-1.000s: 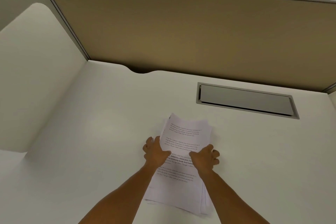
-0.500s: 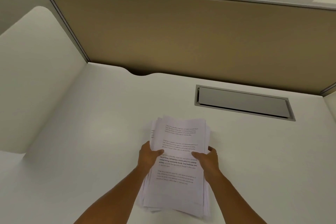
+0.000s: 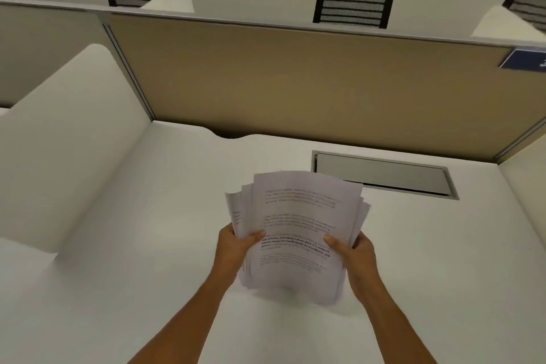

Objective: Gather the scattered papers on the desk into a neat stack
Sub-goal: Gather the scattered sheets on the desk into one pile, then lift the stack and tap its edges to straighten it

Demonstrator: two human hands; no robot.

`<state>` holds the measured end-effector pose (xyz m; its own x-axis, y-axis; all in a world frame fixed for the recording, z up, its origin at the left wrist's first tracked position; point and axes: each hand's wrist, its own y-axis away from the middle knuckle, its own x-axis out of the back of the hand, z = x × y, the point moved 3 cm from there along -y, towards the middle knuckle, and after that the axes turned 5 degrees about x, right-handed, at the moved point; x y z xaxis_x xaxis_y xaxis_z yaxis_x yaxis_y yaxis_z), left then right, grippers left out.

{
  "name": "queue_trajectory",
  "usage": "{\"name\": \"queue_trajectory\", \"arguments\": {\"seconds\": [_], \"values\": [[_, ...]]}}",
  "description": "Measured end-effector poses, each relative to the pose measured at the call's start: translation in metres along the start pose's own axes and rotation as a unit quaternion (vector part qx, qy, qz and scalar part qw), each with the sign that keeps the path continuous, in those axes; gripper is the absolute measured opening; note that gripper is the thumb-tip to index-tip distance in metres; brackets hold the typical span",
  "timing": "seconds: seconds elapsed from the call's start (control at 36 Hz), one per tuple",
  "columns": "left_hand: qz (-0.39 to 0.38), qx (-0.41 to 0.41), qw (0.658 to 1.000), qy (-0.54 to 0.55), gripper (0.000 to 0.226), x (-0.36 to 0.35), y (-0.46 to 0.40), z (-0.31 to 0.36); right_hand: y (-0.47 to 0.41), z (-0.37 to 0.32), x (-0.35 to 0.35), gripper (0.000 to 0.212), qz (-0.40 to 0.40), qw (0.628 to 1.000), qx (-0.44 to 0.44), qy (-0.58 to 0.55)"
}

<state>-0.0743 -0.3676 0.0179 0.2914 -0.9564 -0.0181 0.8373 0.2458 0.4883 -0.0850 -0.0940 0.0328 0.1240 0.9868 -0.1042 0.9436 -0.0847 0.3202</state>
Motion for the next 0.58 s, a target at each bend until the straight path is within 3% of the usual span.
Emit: {"name": "queue_trajectory", "arguments": {"seconds": [0.25,0.39,0.58], "values": [[-0.006,-0.051,0.998,-0.041,0.046,-0.013,0.043,0.001,0.036,-0.007,0.032,0.044,0.012,0.997,0.064,0.036],[-0.019,-0.044,0.997,-0.061,0.045,-0.021,0.059,-0.014,0.049,0.008,0.048,0.051,-0.015,0.997,0.054,0.048],[-0.055,-0.043,0.994,-0.089,0.05,-0.026,0.071,-0.018,0.059,0.006,0.069,0.042,-0.086,0.993,0.048,0.06]]}}
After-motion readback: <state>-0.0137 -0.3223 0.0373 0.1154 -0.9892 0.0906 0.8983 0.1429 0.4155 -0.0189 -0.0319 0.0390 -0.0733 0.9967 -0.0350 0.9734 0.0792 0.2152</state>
